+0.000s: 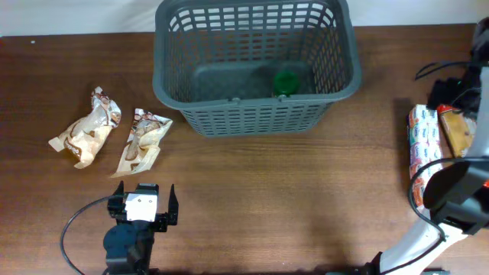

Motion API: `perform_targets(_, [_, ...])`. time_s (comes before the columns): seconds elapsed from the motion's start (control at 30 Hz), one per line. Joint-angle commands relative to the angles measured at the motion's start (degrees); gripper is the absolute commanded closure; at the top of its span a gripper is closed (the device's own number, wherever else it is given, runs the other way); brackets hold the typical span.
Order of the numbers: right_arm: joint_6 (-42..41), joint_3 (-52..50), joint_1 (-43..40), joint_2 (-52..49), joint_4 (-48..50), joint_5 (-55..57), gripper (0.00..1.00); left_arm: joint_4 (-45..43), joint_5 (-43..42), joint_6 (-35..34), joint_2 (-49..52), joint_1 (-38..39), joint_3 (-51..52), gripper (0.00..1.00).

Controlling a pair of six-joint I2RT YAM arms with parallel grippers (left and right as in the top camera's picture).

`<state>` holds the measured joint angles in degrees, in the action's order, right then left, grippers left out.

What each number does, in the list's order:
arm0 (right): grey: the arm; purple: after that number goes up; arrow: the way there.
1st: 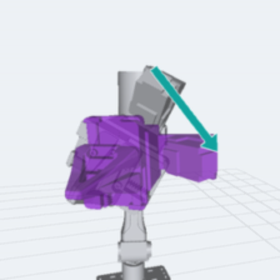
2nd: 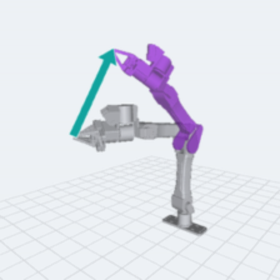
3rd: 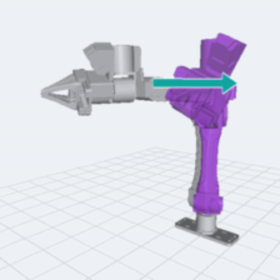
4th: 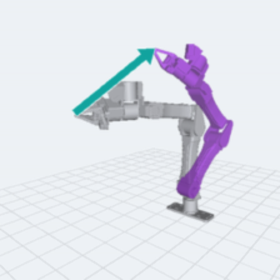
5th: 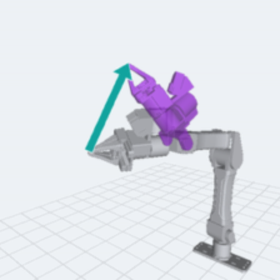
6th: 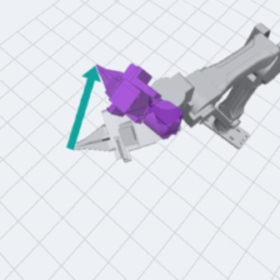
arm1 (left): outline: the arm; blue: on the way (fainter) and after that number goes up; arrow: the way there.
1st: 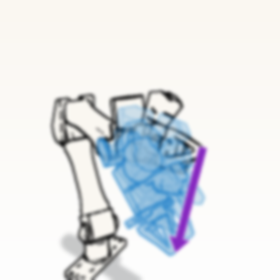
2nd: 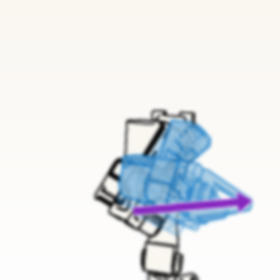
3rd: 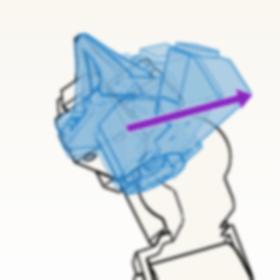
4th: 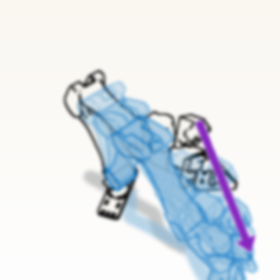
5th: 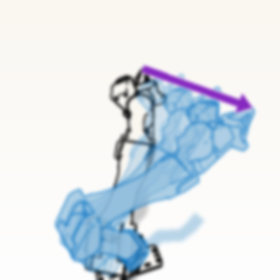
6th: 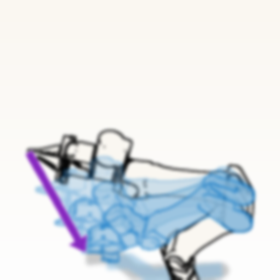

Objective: Pack container
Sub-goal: 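Move the right gripper back and grasp the white Kleenex tissue pack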

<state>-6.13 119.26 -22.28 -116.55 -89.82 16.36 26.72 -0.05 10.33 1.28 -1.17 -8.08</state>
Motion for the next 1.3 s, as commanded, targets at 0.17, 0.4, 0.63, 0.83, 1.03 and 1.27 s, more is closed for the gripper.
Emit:
perform_targets(0.17, [3.48, -16.57, 0.02, -0.07, 9.25, -5.09, 0.01, -0.15, -0.66, 0.96, -0.39, -0.39, 0.39, 0.01])
perform_targets(0.4, [8.94, -22.4, 0.0, -0.07, 13.97, -5.44, 0.01, -0.15, -0.63, 0.94, -0.39, -0.39, 0.39, 0.01])
perform_targets(0.63, [11.93, -22.62, -2.84, -0.07, 16.0, -8.17, 0.01, -0.15, -0.63, 0.94, -0.39, -0.39, 0.39, 0.01])
perform_targets(0.83, [14.78, -22.62, -8.87, -0.15, 17.88, -16.65, 0.01, -0.15, -0.66, 0.96, -0.39, -0.39, 0.39, 0.01])
perform_targets(1.03, [16.46, -22.67, -11.17, -0.2, 18.95, -21.57, 0.01, -0.15, -0.63, 0.96, -0.39, -0.39, 0.39, 0.01])
perform_targets(1.27, [18.16, -26.4, -9.2, -1.27, 21.92, -22.14, 0.01, -0.15, -0.63, 0.94, -0.39, -0.39, 0.39, 0.01])
